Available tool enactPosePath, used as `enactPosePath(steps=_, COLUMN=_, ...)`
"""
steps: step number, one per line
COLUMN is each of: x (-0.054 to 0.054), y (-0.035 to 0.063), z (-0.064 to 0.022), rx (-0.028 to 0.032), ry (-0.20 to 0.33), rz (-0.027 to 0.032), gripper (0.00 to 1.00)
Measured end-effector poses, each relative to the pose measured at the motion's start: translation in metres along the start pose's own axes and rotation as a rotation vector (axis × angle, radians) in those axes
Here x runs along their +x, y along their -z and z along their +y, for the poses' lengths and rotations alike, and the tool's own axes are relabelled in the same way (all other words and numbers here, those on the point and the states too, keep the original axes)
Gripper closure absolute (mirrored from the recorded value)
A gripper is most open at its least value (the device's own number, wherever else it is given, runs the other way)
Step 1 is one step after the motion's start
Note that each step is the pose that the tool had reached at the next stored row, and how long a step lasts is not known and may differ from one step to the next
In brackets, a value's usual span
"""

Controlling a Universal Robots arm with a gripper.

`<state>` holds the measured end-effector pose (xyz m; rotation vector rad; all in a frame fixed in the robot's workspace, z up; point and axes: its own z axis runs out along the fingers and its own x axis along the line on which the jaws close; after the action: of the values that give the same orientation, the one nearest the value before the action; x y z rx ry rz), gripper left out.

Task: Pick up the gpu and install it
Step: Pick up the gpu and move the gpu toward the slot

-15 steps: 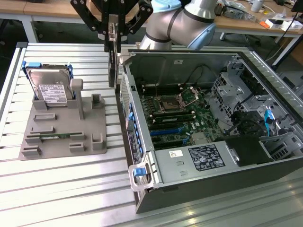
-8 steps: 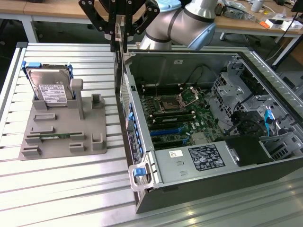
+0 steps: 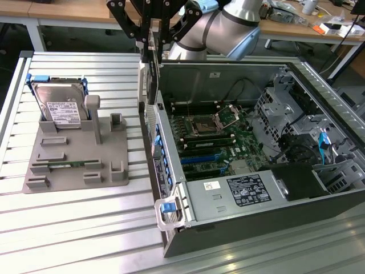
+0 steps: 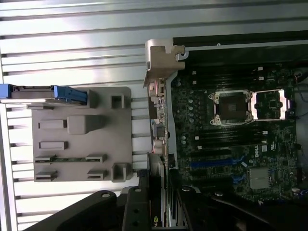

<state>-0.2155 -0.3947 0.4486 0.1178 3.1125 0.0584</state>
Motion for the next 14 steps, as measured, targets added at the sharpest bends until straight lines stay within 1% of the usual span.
enactPosePath(steps=12, x=-0.022, y=-0.0006, z=0.0017, rx=0.0003, ry=0.000, rz=0.0000, gripper=0.73)
enactPosePath(steps=14, x=-0.024, y=-0.0007, z=0.0018, rx=0.0004, ry=0.000, rz=-0.0001, gripper=0.73)
